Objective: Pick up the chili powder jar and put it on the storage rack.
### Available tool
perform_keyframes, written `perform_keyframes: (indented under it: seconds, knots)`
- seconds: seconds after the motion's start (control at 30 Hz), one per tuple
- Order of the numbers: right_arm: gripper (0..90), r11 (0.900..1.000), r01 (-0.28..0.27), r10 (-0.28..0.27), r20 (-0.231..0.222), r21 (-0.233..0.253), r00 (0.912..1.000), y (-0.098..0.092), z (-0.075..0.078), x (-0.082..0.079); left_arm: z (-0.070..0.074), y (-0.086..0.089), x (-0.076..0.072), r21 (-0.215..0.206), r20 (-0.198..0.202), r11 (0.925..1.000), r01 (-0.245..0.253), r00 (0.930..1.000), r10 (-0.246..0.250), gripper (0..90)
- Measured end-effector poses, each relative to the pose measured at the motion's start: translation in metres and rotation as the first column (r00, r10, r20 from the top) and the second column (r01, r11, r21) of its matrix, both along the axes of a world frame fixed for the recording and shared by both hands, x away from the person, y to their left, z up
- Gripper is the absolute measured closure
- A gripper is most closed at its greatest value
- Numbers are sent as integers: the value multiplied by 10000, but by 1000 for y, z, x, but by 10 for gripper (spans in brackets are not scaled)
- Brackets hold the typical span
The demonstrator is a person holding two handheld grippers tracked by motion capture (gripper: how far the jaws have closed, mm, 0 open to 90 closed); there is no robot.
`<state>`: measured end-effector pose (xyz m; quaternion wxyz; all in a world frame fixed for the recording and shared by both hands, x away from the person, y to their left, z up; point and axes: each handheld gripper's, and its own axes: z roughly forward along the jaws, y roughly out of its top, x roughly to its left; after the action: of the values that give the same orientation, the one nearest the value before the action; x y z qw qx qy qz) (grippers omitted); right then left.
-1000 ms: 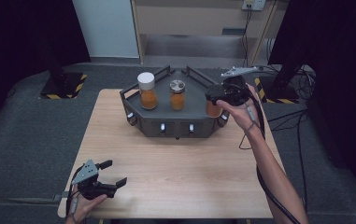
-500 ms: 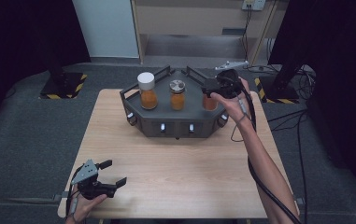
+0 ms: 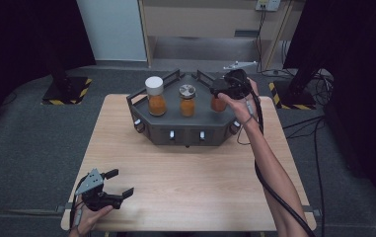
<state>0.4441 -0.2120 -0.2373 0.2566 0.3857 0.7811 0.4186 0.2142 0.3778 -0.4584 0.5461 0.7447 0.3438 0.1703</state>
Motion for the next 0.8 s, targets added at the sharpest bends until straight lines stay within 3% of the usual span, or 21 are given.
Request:
perform_keyframes:
  seconds: [0.43,0.8]
  knots:
    - [347,9974,710,-708,-213,98,9973,2,-18,17,0,0,0,3,4,10000,21,10000,-21,41]
    - [347,9959,894,-887,-384,152,9953,0,-31,23,0,0,1,21,-8,10000,25,10000,-25,41]
